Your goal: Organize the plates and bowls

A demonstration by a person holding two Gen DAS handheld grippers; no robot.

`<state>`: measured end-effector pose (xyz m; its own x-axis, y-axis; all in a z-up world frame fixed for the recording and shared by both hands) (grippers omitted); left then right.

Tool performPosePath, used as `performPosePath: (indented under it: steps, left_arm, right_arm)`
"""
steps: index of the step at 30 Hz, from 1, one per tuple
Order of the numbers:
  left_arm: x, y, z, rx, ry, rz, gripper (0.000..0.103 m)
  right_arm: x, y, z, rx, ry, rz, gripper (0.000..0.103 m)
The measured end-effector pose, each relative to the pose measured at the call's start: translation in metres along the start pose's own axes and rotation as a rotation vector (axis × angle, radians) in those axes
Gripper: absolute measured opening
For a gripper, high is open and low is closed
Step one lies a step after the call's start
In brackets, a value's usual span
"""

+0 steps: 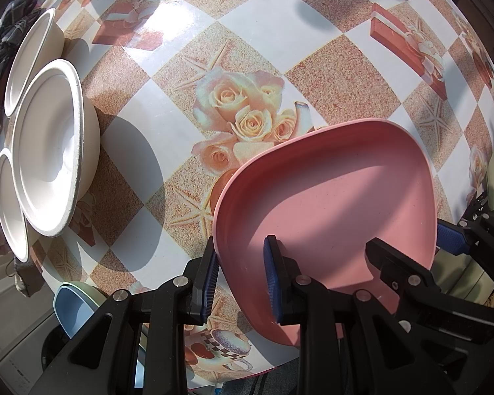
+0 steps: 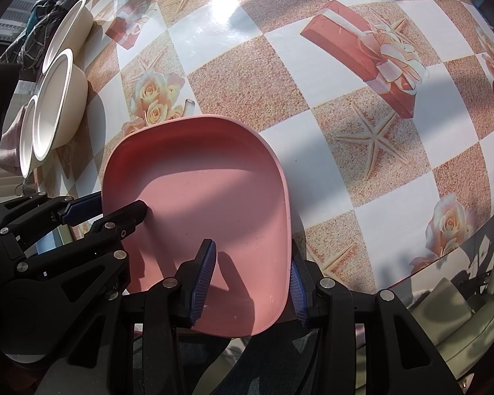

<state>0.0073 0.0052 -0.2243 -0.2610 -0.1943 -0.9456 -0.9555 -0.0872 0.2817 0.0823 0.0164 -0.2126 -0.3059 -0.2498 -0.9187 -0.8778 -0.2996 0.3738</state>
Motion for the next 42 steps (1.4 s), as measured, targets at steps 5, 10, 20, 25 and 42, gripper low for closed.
performPosePath:
  steps: [5, 10, 20, 25, 42]
  left_arm:
    - [0.0, 0.0001, -0.0005, 0.0, 0.0, 0.0, 0.028]
    - [0.0001, 0.0, -0.0005, 0.0, 0.0, 0.0, 0.028]
    - [0.0002, 0.0001, -0.0008, 0.0, -0.001, 0.0, 0.028]
    - [0.0003, 0.0, -0.0008, 0.0, -0.001, 0.0, 0.028]
    - [-0.0022, 0.0027, -0.0003, -0.014, -0.013, 0.002, 0.028]
  right_arm:
    - [0.0, 0.0002, 0.0002, 0.0, 0.0, 0.0, 0.044]
    - [0.0, 0.0002, -0.0002, -0.001, 0.0, 0.0, 0.044]
    - [0.0001, 0.0003, -0.0001, -0.003, 0.001, 0.0, 0.044]
    - [0.0001, 0.0004, -0.0001, -0.002, 0.0, 0.001, 0.044]
    - [0.0001, 0.0023, -0.0042, -0.006, -0.01, 0.0, 0.044]
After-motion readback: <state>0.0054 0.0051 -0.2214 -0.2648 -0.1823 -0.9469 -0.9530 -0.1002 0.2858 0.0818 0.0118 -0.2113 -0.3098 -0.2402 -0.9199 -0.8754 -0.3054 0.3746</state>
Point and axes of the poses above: each gripper's, at about its wrist camera, not at the fingertips, and x roughly the way its jaws point, y to its left, z to its top, the point moved 6 cm from there along x, roughly the way its jaws point, and after that the axes turned 12 degrees about z, right-handed, at the moved point
